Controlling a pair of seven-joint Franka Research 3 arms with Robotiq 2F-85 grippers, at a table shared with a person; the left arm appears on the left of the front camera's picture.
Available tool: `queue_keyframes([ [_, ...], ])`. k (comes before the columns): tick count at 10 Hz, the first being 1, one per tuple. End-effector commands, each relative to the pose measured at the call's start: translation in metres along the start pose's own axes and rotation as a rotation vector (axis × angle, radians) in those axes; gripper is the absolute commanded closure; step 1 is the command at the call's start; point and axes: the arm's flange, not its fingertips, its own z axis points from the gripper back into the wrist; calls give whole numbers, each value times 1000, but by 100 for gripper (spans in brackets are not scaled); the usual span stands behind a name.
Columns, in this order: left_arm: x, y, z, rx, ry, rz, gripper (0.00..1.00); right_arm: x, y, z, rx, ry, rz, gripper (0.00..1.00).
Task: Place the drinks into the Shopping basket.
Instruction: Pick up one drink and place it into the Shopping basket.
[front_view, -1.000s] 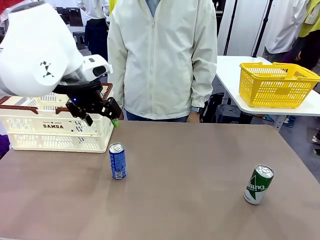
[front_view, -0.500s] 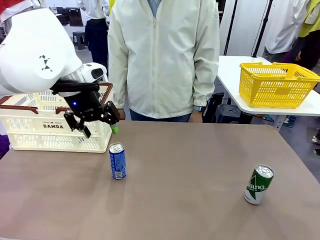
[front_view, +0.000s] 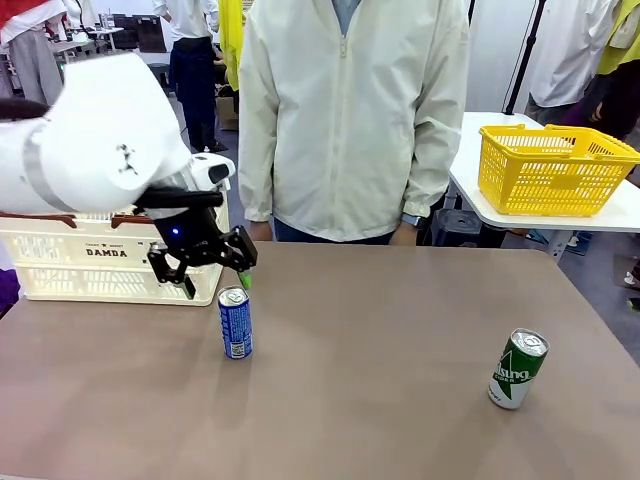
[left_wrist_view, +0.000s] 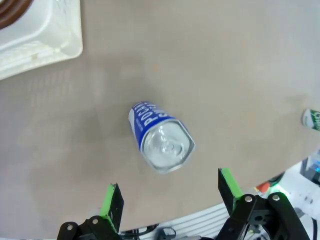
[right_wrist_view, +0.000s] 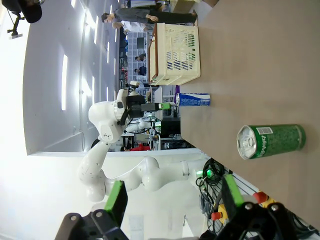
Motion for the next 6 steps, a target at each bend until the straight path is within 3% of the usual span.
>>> queue_keyframes([
  [1,10,-14,-23,67,-2,28,0,1,6,1,2,6,-13,0],
  [6,25,-21,-62,140,13,61,0,1,6,1,2,6,-13,0],
])
